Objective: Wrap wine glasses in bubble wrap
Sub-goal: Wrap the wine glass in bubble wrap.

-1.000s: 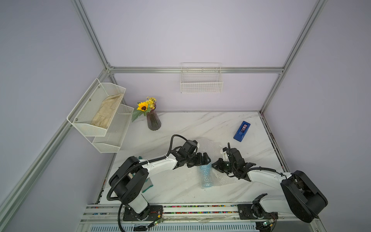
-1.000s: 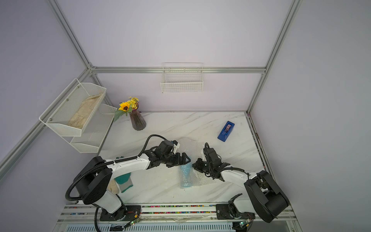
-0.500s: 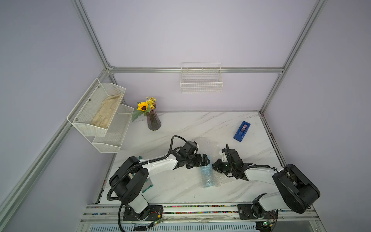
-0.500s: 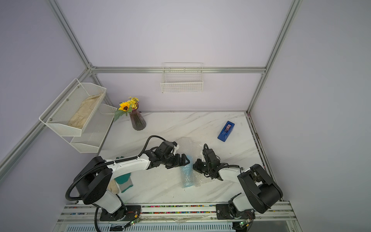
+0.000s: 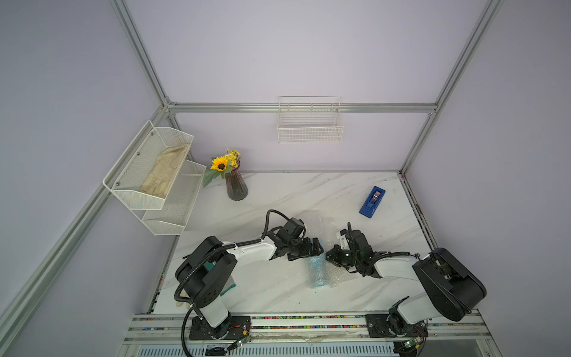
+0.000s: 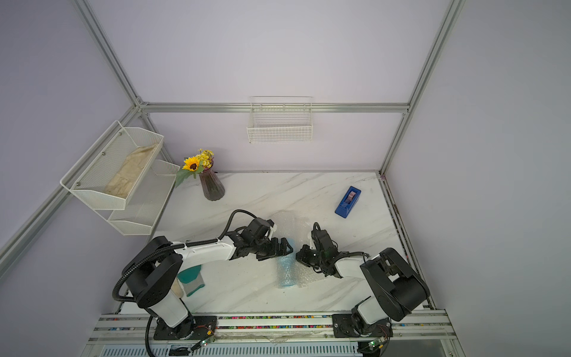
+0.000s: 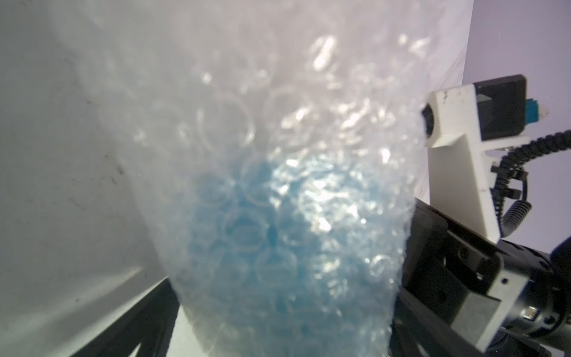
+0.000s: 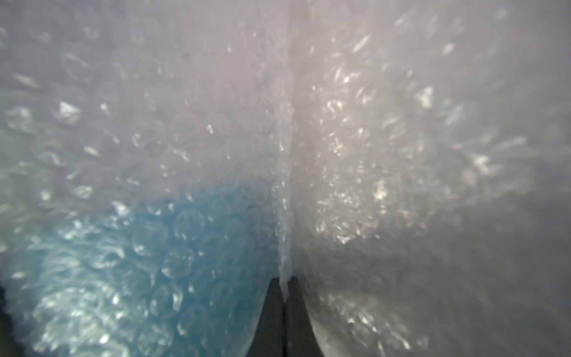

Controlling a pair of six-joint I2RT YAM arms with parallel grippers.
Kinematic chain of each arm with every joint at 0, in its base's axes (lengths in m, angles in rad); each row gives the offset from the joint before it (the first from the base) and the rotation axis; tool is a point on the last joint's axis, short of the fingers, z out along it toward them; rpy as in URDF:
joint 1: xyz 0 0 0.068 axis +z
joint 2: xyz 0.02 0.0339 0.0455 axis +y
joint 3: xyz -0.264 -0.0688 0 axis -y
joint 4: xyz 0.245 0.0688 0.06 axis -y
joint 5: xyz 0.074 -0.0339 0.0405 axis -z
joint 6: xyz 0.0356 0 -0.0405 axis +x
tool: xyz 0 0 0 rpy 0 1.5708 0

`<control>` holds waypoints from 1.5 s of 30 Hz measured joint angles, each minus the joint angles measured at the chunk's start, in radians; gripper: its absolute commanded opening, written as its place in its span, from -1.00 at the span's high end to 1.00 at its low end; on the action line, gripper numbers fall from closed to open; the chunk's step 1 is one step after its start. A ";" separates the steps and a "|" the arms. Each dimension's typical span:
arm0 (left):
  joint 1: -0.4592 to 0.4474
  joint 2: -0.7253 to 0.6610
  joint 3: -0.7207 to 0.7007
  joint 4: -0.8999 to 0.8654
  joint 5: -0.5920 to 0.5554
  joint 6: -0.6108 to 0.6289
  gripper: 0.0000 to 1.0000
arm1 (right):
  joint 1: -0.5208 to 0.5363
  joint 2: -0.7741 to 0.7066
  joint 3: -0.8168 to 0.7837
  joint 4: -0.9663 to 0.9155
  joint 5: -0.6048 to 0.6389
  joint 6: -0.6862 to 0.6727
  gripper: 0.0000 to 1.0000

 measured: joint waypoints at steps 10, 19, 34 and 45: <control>0.000 0.026 0.007 0.029 0.008 -0.001 -0.67 | 0.013 0.039 -0.009 0.085 -0.008 0.031 1.00; 0.000 0.041 0.096 -0.108 -0.027 0.031 -0.42 | 0.029 0.022 -0.005 0.076 0.021 0.033 0.47; 0.017 0.120 0.385 -0.660 -0.217 0.236 -0.38 | 0.034 -0.311 0.066 -0.291 0.087 -0.023 0.16; 0.019 0.273 0.621 -0.998 -0.392 0.291 -0.36 | 0.034 -0.346 0.066 -0.356 0.092 -0.023 0.16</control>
